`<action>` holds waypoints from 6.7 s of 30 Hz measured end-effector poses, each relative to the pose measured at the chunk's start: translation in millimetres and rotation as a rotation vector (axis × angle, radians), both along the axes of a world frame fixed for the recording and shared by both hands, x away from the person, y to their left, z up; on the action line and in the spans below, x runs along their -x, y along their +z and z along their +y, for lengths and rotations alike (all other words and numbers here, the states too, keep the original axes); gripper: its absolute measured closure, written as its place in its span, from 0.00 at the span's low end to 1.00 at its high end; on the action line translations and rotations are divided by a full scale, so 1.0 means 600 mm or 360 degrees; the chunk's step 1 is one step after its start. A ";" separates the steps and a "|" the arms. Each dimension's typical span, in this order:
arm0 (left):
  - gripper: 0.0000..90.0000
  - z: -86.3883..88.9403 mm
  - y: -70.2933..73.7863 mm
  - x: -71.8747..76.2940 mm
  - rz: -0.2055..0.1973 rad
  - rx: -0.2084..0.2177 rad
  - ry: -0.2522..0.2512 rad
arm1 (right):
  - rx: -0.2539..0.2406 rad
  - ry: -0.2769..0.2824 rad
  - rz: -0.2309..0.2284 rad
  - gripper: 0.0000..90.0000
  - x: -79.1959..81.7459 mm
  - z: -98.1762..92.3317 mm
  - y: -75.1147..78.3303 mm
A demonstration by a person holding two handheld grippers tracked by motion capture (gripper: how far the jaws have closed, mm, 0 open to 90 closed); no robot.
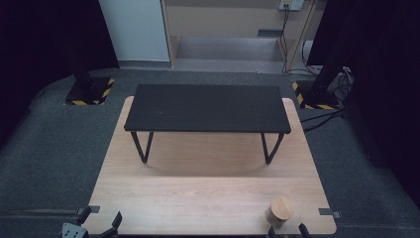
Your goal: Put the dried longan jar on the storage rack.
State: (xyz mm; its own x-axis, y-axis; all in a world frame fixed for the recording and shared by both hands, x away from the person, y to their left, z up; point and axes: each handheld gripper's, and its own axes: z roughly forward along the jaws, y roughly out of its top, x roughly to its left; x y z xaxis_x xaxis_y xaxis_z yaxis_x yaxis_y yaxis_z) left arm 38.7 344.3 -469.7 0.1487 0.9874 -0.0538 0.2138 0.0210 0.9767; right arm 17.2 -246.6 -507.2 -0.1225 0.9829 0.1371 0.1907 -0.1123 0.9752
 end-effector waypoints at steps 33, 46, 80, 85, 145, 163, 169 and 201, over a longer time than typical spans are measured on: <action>0.01 0.004 -0.006 0.000 0.0010 0.0012 -0.0017 | 0.0139 -0.0142 -0.0048 0.02 -0.059 0.053 -0.045; 0.01 0.009 -0.008 -0.005 0.0015 0.0024 -0.0020 | 0.0176 -0.0215 -0.0041 0.17 -0.078 0.070 -0.052; 0.02 0.014 -0.004 -0.001 0.0006 0.0043 -0.0036 | 0.0048 0.0048 -0.0067 0.29 -0.100 0.054 0.154; 0.02 0.014 -0.004 0.003 -0.0004 0.0053 -0.0037 | 0.0058 0.0086 -0.0091 0.29 -0.127 0.057 0.192; 0.02 0.012 -0.005 -0.001 -0.0033 0.0120 -0.0021 | 0.0209 0.0125 -0.0147 0.29 -0.415 0.077 0.356; 0.02 0.015 -0.007 -0.004 -0.0029 0.0127 -0.0013 | 0.0244 0.0079 -0.0078 0.29 -0.457 0.082 0.344; 0.02 0.016 -0.007 -0.004 -0.0034 0.0131 -0.0006 | 0.0249 0.0075 -0.0052 0.29 -0.465 0.081 0.341; 0.02 0.020 -0.007 0.000 -0.0041 0.0138 -0.0004 | 0.0205 0.0049 -0.0034 0.04 -0.492 0.080 0.319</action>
